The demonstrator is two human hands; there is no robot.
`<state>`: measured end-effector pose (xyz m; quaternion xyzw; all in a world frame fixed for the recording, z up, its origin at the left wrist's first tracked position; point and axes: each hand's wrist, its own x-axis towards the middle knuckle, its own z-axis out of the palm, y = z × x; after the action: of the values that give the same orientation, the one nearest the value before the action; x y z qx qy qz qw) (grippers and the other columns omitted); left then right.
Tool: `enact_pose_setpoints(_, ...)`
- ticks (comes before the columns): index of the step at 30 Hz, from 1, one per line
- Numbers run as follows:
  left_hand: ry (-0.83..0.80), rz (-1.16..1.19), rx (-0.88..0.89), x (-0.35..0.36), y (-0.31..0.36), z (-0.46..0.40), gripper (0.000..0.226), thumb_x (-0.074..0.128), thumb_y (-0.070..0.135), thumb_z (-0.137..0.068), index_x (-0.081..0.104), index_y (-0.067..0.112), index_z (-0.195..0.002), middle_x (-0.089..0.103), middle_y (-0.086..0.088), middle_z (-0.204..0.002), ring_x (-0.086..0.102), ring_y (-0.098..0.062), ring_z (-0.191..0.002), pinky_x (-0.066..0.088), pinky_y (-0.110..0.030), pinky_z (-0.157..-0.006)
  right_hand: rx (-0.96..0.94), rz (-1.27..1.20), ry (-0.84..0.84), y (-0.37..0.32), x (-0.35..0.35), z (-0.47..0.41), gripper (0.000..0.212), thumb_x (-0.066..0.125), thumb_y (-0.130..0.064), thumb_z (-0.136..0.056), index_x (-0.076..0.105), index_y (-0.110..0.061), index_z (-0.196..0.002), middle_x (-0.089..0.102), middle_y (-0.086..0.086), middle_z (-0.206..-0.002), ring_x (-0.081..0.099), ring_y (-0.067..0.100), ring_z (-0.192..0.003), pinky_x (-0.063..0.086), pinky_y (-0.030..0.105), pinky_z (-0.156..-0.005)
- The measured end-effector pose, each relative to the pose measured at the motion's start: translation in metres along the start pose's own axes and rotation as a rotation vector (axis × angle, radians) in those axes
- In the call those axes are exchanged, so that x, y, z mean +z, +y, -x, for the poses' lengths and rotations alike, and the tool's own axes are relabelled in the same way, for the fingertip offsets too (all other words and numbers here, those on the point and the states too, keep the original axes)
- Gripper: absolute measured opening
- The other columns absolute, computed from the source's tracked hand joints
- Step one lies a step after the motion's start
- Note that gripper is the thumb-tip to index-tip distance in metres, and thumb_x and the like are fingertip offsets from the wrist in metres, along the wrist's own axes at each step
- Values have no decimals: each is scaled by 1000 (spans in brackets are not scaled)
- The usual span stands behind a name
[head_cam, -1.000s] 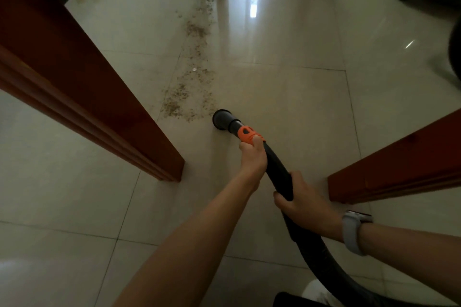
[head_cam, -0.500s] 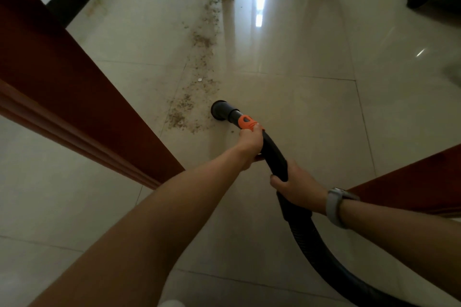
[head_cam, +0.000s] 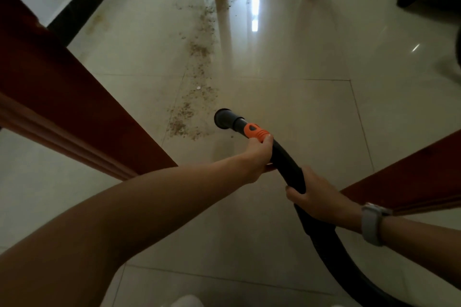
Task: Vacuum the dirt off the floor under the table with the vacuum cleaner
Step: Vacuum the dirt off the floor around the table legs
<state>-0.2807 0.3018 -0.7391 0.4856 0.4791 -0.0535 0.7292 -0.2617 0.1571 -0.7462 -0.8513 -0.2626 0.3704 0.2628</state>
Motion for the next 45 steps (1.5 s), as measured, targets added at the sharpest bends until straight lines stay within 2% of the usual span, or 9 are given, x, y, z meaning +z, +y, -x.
enact_pose_setpoints(3, -29, 12, 46, 10, 1, 5, 18, 40, 24, -101, 36, 11, -112, 52, -5, -91, 55, -23, -93, 49, -32, -75, -5, -19, 8, 4, -12, 10, 20, 57, -25, -92, 41, -17, -102, 56, 7, -84, 56, 18, -69, 45, 23, -54)
enact_pose_setpoints(10, -24, 27, 55, 21, -35, 18, 27, 43, 25, -101, 39, 7, -121, 52, -12, -115, 55, -23, -98, 51, -29, -67, 17, 41, -50, 23, -9, 39, 20, 58, -27, -91, 40, -20, -97, 53, 2, -81, 53, 12, -65, 42, 20, -53)
enact_pose_setpoints(13, -32, 17, 55, 31, -52, 23, 32, 43, 25, -100, 38, 5, -126, 51, -13, -117, 55, -24, -99, 51, -29, -68, 29, 50, -39, 33, -8, 54, 20, 57, -25, -90, 38, -24, -88, 54, 6, -81, 55, 18, -66, 42, 26, -57)
enact_pose_setpoints(18, -42, 8, -8, 46, -66, 26, 32, 43, 26, -100, 38, 4, -124, 51, -14, -114, 55, -24, -97, 51, -32, -73, 75, 74, -30, 45, -10, 67, 25, 59, -25, -89, 44, -12, -105, 59, 8, -82, 62, 26, -72, 50, 37, -62)
enact_pose_setpoints(25, -25, -30, 18, 42, -73, 16, 34, 43, 26, -100, 39, 4, -126, 53, -16, -120, 57, -25, -100, 51, -26, -60, 70, 32, -10, 56, 4, 58, 24, 58, -25, -89, 44, -14, -106, 55, 7, -81, 57, 23, -70, 43, 27, -57)
enact_pose_setpoints(28, -38, -30, 33, 40, -72, 13, 34, 43, 24, -100, 38, 4, -128, 53, -17, -122, 57, -24, -100, 52, -25, -60, 66, 37, -32, 59, 4, 53, 23, 57, -28, -90, 43, -17, -105, 54, 5, -81, 58, 21, -71, 46, 29, -60)
enact_pose_setpoints(32, -22, -21, 49, 34, -65, 9, 34, 42, 24, -101, 38, 4, -128, 52, -16, -121, 56, -24, -100, 51, -26, -61, 44, 30, -84, 55, 1, 38, 21, 56, -27, -91, 42, -17, -105, 51, 1, -80, 51, 12, -64, 42, 21, -55)
enact_pose_setpoints(40, 54, -19, 62, 18, -56, 1, 34, 43, 26, -100, 39, 3, -124, 52, -13, -114, 56, -22, -96, 51, -26, -61, 7, 24, -122, 41, 5, 20, 25, 56, -27, -90, 43, -14, -106, 55, 9, -87, 57, 23, -73, 48, 34, -63)
enact_pose_setpoints(45, 123, -31, 78, 2, -49, -5, 30, 42, 27, -100, 39, 4, -119, 51, -13, -113, 55, -25, -100, 52, -33, -73, -10, 10, -130, 26, 14, 5, 26, 56, -24, -90, 45, -13, -111, 54, 4, -84, 55, 18, -71, 45, 28, -61)
